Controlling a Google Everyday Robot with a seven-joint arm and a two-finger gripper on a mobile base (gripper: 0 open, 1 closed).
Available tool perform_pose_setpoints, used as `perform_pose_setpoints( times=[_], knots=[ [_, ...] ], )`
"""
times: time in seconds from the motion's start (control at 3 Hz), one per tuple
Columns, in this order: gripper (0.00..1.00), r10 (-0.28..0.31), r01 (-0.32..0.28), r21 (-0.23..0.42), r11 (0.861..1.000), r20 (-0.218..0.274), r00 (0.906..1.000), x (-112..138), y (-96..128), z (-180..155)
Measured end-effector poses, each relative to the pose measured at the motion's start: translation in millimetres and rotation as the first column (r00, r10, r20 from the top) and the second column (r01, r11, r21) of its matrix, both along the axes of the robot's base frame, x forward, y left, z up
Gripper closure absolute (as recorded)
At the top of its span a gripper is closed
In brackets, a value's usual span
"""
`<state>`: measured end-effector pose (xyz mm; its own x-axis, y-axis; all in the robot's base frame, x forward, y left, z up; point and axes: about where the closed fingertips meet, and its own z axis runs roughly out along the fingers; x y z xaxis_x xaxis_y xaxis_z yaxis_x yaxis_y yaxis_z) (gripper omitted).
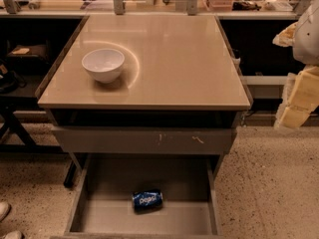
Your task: Pick pepsi can from middle drawer and place on counter
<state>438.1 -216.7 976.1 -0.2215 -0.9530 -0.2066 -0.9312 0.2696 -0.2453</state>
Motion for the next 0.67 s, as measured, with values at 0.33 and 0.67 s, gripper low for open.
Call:
perform_pose_setpoints(
  times=[0.33,0.67],
  knots=[
    [0.0,0.004,-0.004,0.008,1.0,0.008,1.0,1,2,-1],
    [0.0,0.055,-0.055,0.049,0.997,0.007,0.9985,-6,27,-25]
  ],
)
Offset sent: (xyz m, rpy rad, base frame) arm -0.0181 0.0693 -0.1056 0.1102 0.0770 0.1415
